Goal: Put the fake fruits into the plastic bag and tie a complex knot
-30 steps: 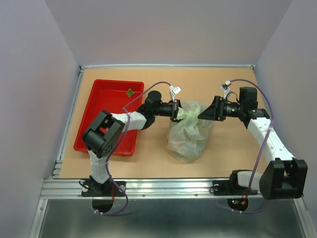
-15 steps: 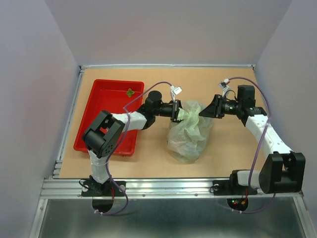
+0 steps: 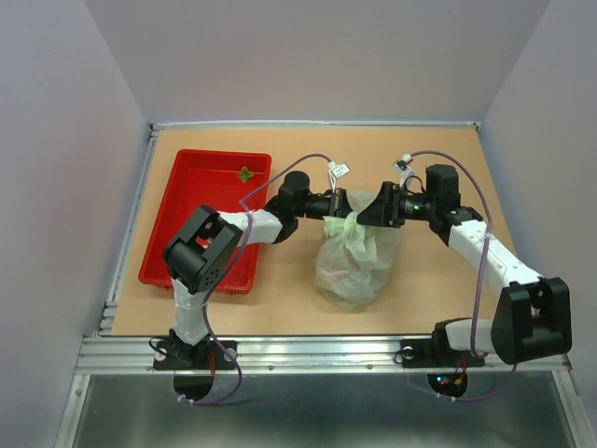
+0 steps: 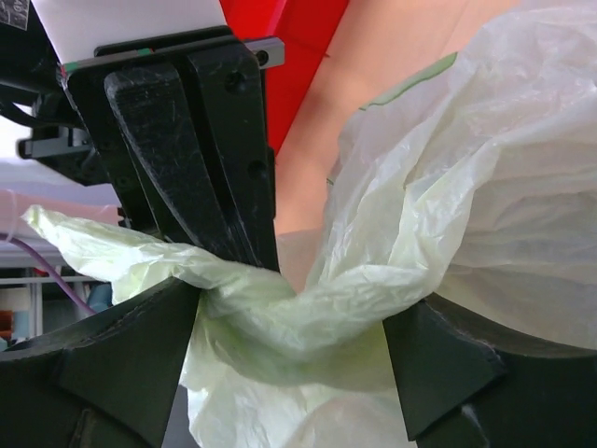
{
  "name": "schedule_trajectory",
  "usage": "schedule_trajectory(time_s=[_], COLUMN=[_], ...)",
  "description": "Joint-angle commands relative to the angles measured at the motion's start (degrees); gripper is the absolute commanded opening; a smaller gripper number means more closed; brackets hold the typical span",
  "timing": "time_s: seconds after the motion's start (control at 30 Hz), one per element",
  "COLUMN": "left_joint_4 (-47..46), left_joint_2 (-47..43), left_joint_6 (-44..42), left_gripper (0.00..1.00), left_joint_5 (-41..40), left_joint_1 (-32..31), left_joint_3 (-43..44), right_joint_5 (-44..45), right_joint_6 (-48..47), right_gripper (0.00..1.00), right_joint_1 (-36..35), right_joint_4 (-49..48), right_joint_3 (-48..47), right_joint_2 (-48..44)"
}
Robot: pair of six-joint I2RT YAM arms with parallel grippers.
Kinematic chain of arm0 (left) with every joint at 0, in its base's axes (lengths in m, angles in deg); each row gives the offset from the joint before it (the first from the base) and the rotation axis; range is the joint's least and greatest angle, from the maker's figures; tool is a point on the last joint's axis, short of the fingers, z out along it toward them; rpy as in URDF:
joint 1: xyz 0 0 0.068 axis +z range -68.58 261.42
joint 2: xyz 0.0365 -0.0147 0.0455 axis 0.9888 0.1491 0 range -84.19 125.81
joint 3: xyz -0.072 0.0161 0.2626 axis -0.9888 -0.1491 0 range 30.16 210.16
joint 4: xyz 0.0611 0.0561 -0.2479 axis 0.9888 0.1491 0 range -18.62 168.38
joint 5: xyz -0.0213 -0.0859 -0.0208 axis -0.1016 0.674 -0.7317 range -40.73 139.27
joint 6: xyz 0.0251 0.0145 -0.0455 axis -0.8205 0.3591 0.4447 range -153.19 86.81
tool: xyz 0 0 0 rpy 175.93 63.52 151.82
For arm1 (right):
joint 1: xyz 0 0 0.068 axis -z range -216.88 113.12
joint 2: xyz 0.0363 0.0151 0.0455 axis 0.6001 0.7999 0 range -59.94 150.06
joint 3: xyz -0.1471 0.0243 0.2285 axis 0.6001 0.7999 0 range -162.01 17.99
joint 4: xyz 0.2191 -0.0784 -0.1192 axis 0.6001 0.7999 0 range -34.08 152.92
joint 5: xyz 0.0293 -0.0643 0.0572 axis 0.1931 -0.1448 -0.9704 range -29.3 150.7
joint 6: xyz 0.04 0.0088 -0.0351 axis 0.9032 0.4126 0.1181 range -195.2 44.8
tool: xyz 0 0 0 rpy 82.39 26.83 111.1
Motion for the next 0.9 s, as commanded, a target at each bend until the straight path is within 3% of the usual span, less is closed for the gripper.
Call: schedule_trajectory(time_s=[0.0,0.23,0.37,0.73,0.87], left_joint_4=[-7.52,-8.32,-5.58,-3.39,-3.39], left_joint_2=[0.87,3.07,3.16,-1.85,-1.94], left_joint_6=[2.25,3.66,2.52,-0.73,-1.08], left_gripper=[0.00,0.00,0.00,0.00,0.00], left_joint_5=[0.28,-0.86,-2.97,-1.21,-1.30], left_joint_1=[-1.63,-3.04,-2.43,-0.31,-0.23], left_joint_3=[4.95,6.62,5.57,1.70,1.08], right_joint_5=[-1.57,-1.22,0.10,6.16,6.34], right_joint_6=[6.63,14.45,14.65,-8.82,-12.60], right_gripper=[0.83,0.84,0.84,0.86,0.89], right_joint_1=[-3.26,-5.29,-5.73,-3.01,-2.74], right_joint_4=[-8.74,-17.35,-16.49,20.40,24.73], right_joint_3=[1.22,1.75,0.88,-8.61,-10.55], right_joint_2=[1.28,2.95,1.02,-6.71,-9.18])
